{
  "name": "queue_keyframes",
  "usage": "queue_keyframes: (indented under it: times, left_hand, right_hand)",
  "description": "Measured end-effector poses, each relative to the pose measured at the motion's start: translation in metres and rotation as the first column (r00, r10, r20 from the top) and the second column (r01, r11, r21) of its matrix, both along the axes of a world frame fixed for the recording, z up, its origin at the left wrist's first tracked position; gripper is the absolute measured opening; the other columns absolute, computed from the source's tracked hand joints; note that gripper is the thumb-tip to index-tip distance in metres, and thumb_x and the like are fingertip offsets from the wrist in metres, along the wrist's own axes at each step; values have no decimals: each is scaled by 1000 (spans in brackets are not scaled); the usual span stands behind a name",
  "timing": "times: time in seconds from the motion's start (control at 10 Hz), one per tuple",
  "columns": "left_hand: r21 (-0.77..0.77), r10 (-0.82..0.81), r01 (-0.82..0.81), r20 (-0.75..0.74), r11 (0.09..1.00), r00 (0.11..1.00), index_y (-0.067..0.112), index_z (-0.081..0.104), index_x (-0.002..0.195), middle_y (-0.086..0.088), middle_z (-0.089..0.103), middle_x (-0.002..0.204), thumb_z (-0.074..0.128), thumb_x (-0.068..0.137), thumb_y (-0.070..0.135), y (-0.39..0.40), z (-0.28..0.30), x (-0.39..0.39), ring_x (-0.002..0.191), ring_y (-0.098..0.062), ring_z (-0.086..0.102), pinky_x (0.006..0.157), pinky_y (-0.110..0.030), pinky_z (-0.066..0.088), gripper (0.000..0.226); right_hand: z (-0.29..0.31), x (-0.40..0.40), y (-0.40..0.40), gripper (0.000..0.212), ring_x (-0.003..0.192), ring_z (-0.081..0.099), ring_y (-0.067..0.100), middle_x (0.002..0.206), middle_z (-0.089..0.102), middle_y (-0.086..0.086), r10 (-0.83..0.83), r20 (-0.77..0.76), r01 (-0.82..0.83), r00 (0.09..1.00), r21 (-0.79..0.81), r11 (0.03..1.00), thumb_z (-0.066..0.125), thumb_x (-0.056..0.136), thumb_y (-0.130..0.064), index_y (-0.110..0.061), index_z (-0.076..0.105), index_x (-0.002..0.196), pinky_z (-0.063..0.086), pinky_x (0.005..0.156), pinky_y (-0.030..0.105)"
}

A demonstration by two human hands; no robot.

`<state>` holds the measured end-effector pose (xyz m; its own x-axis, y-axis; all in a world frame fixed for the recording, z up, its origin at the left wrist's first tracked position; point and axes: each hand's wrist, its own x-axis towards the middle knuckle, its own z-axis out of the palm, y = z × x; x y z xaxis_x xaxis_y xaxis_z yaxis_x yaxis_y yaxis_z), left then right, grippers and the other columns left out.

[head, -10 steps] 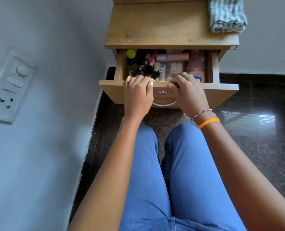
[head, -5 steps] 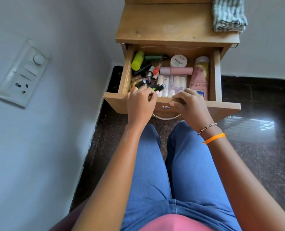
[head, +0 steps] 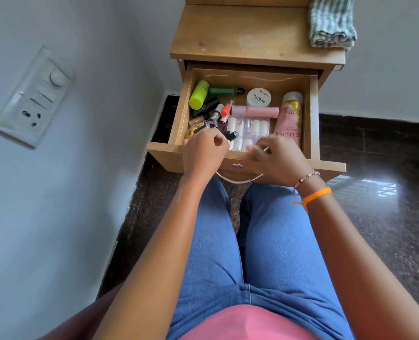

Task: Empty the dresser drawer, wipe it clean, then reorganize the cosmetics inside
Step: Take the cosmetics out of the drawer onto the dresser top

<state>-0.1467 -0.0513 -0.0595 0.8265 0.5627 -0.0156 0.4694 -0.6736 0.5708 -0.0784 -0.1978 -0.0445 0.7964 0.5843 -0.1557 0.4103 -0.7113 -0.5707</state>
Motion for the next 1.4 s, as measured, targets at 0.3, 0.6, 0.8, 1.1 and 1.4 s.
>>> queue_keyframes:
  times: [0.3,0.6,0.8,1.1,1.4]
  left_hand:
    - [71,-161,170,-117,983,980,12,61,116,-10,56,123,59,87,14,3,-3,51,111,-29,51,86,-39,46,29]
    - [5,-146,150,-212,989,966,8,55,100,-15,55,119,40,93,19,-3,-4,51,104,-33,54,71,-36,40,20]
    - [10,-111,116,-207,993,972,3,54,118,-16,56,118,32,98,15,-5,3,47,102,-31,56,70,-36,43,32]
    - [-69,-59,47,-177,996,982,8,62,113,-13,60,119,34,95,11,1,0,50,101,-31,58,70,-33,42,33]
    - [-161,-28,12,-99,987,995,14,62,117,-6,60,127,47,94,7,10,0,66,111,-24,58,85,-32,46,28]
  right_hand:
    - [-12,62,39,44,109,57,32,120,60,17,-264,-184,190,947,-340,921,58,89,-32,-1,54,120,46,84,35]
    - [-51,83,65,60,118,54,33,126,57,14,-365,-281,242,887,-391,888,73,72,-32,-7,54,124,46,99,44]
    - [-62,92,63,76,119,51,37,130,54,17,-382,-436,241,815,-344,907,79,63,-34,-3,50,127,46,99,49]
    - [-18,78,34,51,110,49,26,119,48,12,-410,-447,404,795,-112,908,60,88,-20,-2,31,126,46,96,31]
    - [22,110,0,52,99,62,25,112,62,13,-360,-466,552,808,390,737,62,72,-43,-12,50,111,51,90,53]
